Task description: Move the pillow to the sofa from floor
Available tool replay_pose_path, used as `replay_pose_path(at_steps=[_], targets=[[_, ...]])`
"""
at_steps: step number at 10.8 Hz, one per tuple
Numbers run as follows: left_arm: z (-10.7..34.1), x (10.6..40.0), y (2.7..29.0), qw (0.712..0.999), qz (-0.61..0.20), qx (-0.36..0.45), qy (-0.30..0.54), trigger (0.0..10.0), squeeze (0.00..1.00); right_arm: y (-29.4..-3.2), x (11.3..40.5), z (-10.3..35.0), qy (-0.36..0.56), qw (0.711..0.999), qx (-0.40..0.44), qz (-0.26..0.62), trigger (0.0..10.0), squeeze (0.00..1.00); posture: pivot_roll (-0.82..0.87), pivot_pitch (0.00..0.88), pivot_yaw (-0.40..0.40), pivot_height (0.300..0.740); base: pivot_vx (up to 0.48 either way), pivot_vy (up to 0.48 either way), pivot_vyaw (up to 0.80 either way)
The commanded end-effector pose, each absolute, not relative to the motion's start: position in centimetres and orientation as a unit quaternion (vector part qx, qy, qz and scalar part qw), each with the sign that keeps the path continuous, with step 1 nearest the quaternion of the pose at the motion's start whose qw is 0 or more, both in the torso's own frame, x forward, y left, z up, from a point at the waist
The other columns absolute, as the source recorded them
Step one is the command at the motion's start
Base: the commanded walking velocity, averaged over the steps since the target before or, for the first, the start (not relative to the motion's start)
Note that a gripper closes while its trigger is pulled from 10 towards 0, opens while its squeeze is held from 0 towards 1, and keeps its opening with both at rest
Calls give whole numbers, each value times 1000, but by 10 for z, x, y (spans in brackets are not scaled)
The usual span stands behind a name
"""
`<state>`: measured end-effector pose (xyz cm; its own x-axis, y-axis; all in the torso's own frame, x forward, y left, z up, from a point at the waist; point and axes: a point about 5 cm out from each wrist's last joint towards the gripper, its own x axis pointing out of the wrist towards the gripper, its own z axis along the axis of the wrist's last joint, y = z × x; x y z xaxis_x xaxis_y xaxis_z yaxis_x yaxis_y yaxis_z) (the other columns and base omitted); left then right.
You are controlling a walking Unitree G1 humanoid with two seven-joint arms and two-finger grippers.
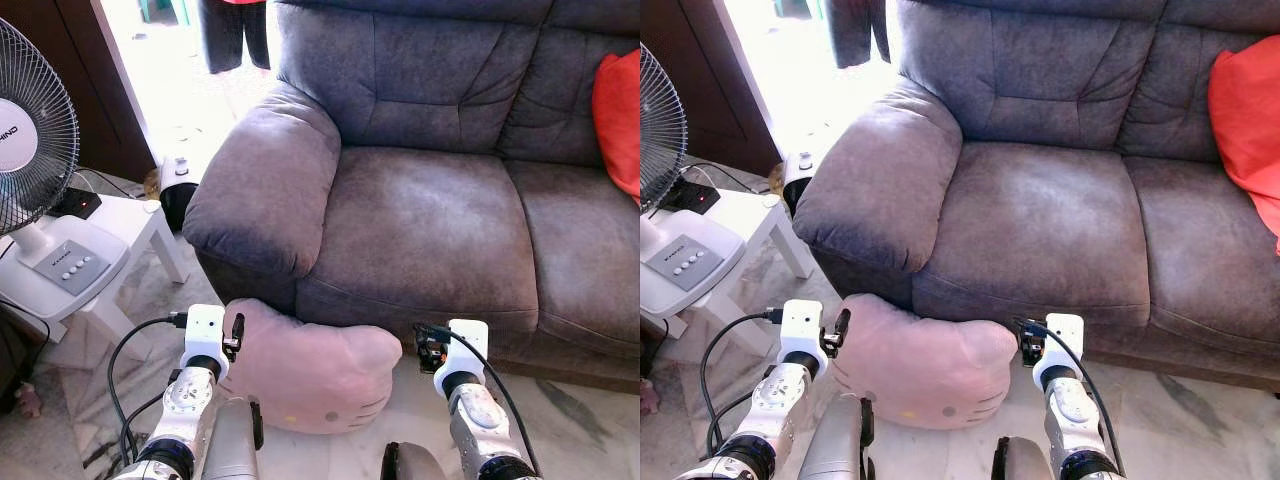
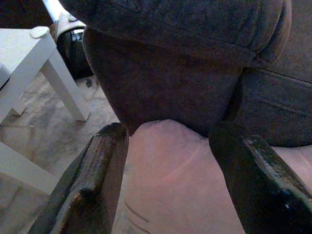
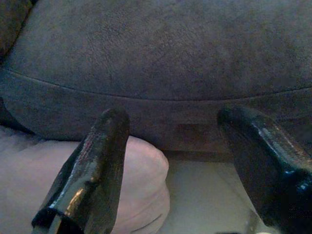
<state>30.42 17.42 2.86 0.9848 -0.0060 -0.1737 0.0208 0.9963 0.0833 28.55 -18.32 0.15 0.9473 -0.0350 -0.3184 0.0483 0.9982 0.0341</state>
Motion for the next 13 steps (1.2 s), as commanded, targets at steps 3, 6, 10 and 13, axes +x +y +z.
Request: replay_pose_path(at_steps=[3, 6, 10, 13], targets=[[24, 301, 177, 994, -4, 45, 100, 10000, 0, -180, 285, -1, 171, 985, 28, -16, 10000, 0, 120, 126, -37, 601, 0, 0, 0], [25, 302, 176, 994, -5, 45, 97, 10000, 0, -180, 285, -1, 173, 984, 28, -14, 10000, 0, 120, 122, -37, 601, 0, 0, 0], [26, 303, 176, 994, -5, 45, 96, 10000, 0, -178, 286, -1, 173, 984, 30, -11, 10000, 0, 120, 117, -35, 601, 0, 0, 0], [26, 303, 175, 994, -5, 45, 96, 10000, 0, -177, 285, -2, 177, 984, 29, -7, 10000, 0, 121, 120, -37, 601, 0, 0, 0]])
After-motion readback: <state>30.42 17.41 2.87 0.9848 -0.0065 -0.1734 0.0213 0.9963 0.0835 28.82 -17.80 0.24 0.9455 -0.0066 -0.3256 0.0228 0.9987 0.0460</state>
